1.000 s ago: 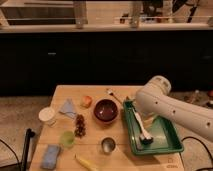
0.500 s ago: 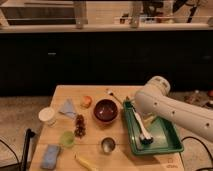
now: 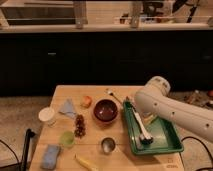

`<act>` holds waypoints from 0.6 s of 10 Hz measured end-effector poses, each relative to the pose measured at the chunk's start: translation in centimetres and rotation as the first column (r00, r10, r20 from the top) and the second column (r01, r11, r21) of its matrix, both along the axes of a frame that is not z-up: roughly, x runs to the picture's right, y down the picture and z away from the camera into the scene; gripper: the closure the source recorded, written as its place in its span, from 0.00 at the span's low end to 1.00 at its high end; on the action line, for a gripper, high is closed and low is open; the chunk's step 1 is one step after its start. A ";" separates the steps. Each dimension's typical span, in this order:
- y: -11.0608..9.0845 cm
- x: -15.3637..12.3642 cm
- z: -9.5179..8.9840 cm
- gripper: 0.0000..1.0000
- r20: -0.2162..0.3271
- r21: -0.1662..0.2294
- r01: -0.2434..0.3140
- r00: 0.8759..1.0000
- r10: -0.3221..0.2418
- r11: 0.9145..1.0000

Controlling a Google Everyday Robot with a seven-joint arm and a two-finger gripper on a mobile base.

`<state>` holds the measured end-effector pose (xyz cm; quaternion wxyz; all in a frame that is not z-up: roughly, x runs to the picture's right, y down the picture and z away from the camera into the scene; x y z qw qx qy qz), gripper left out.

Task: Stack cups on top of each other

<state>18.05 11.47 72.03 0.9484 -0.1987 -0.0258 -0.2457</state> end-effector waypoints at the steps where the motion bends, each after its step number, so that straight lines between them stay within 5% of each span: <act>1: -0.1 0.0 0.1 0.20 0.008 0.006 0.013 1.000 -0.013 1.000; 6: -0.7 0.0 0.6 0.20 0.039 0.034 0.064 0.997 -0.065 0.997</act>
